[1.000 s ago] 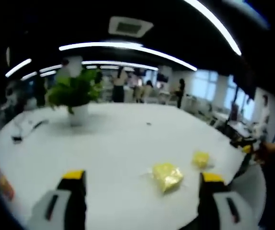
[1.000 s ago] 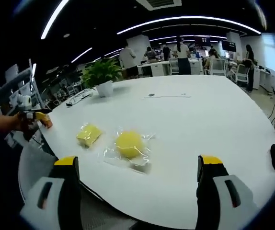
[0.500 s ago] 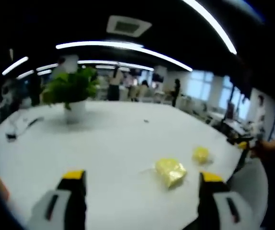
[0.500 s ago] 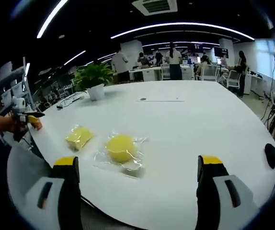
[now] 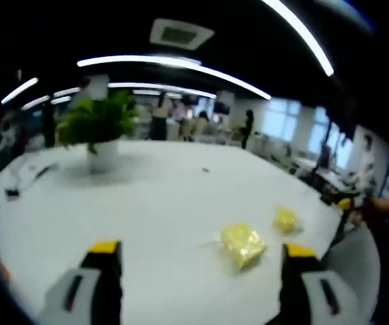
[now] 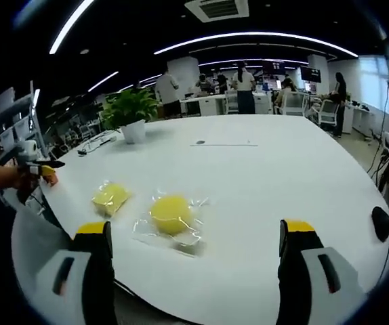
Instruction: Compare the silicone blocks by pressing each to a similar depth, holding the contact briefly, and releasing to observe deformation and rebound differences across the visible hardness samples.
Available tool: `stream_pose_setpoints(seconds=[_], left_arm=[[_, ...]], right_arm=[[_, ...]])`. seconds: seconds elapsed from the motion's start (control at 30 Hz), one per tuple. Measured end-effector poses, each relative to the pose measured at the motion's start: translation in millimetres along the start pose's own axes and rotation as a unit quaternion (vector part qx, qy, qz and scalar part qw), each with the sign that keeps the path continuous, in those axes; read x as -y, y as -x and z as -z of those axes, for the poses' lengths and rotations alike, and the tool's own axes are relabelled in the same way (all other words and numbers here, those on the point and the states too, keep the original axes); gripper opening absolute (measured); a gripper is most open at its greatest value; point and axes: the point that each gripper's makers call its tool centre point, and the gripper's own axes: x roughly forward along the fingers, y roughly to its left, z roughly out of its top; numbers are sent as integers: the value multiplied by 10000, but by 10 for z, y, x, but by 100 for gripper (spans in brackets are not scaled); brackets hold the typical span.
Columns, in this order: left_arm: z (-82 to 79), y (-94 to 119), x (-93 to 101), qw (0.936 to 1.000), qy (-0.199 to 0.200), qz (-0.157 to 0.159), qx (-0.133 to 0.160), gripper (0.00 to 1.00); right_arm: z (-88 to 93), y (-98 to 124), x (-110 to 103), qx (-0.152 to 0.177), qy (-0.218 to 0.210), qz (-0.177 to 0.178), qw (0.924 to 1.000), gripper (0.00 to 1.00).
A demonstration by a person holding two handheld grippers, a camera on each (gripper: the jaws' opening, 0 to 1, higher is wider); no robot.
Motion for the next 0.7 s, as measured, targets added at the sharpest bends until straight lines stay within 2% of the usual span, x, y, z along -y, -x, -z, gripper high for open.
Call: stream_pose_setpoints(seconds=[0.13,0.17,0.2,0.37,0.6,0.7], left_arm=[[30,3,-43,10000,52,-56,-19,100],[35,12,-142,9995,-110,-292,-17,100],[53,19,-165,9992,-150,-352,-73,100],[34,-4,-166,9996,-23,-284,-42,100],[21,-71,-133,9997,59,-195,-140,100],[28,-94,-164,9995,78,-247,-158,100]], right_arm=[[42,-22,27,-66,9,2,10000,96],[39,-22,22,-58,-2,-7,10000,96],[35,-25,15,-44,-13,-21,10000,96],[48,-31,-17,-62,57,-67,9999,96],[78,-17,6,-61,-91,-7,9999,96],[99,-30,-6,-94,-84,-35,9999,96]])
